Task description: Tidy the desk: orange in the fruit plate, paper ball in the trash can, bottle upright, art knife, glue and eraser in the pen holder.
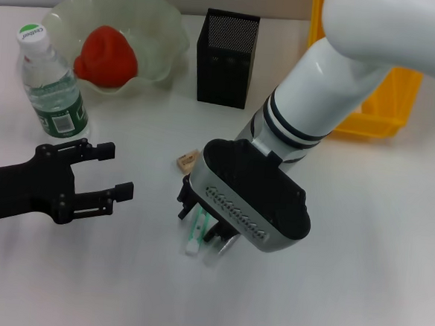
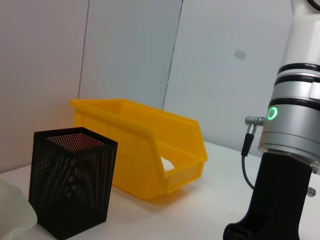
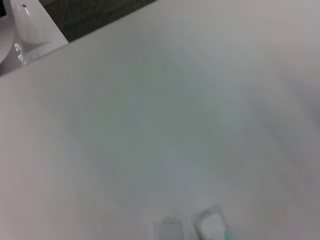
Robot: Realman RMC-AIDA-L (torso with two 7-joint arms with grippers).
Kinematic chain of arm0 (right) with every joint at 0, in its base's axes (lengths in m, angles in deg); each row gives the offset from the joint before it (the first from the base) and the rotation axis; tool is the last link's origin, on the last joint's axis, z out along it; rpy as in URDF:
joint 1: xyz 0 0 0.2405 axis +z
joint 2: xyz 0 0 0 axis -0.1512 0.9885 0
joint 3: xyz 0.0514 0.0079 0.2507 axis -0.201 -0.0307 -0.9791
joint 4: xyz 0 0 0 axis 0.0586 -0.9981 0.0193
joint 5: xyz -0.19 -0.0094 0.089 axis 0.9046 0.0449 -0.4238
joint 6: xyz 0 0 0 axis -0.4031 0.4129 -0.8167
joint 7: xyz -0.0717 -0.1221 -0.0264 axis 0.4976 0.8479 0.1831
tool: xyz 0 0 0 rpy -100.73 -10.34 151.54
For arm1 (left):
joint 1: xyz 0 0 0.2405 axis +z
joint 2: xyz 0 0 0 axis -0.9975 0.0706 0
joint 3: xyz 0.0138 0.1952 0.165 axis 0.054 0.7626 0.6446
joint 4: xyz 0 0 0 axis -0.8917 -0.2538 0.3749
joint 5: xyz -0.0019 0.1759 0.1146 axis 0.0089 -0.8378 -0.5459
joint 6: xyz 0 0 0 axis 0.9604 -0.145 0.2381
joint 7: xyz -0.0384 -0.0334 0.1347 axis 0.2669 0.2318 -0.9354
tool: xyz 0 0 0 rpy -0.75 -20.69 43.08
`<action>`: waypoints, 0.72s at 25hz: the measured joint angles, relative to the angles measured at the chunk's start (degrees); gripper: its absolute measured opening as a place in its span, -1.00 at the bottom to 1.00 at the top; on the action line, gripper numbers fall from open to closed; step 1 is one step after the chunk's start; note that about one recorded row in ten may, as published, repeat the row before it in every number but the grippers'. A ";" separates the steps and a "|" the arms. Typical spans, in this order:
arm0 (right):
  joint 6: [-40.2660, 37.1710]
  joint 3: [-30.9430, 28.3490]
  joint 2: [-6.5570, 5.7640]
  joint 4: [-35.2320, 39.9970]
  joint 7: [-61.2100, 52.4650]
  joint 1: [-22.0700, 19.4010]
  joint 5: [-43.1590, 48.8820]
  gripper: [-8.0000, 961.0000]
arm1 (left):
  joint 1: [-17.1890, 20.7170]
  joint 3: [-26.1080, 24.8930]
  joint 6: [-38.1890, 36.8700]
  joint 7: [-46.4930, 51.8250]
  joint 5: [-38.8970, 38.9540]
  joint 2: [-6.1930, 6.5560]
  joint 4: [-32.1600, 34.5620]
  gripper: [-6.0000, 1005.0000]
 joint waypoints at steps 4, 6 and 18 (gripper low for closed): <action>0.05 0.12 0.00 0.19 0.19 -0.04 -0.10 0.04 | 0.00 -0.06 0.01 0.00 0.00 -0.04 0.00 0.57; 0.07 0.14 0.00 0.37 0.33 -0.03 -0.24 -0.04 | 0.00 -0.58 0.20 -0.09 0.00 -0.09 -0.07 0.57; 0.07 2.88 0.00 -0.12 1.49 0.99 -1.66 -0.30 | 0.09 -1.35 0.31 -0.50 -0.01 -0.10 -0.08 0.57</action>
